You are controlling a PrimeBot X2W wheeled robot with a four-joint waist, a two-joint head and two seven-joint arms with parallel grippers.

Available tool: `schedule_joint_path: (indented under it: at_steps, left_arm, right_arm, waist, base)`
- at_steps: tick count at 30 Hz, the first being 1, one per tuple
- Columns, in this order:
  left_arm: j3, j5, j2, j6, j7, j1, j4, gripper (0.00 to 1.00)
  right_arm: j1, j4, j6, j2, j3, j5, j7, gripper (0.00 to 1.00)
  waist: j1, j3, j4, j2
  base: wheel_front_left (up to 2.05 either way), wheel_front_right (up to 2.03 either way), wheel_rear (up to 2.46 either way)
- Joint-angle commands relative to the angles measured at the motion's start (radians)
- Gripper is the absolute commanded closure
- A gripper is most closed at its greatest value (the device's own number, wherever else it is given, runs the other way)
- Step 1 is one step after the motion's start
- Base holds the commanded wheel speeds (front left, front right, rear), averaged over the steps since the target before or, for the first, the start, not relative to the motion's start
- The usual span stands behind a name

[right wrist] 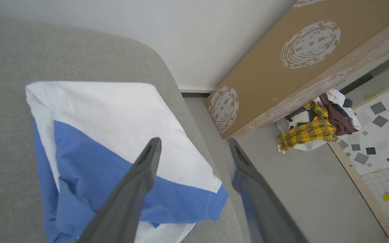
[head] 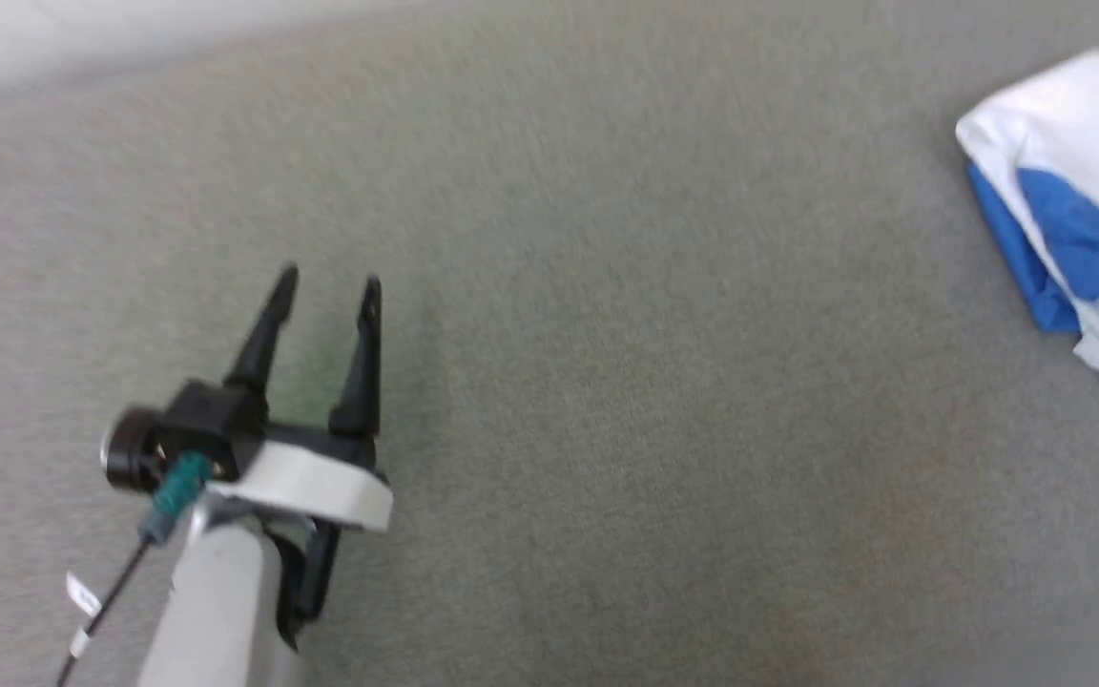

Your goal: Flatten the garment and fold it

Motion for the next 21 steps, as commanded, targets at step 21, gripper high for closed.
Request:
schedule_joint_path:
  at_steps: [21]
  left_arm:
    - [0.033, -0.052, -0.057, 0.054, -0.014, 0.168, 0.061, 0.0]
  right_arm:
    - [0.541, -0.641, -0.002, 0.227, 0.178, 0.339, -0.187, 0.0]
  waist:
    - [0.0002, -0.351, 0.282, 0.0]
  base:
    - [0.0, 0.0, 0.0]
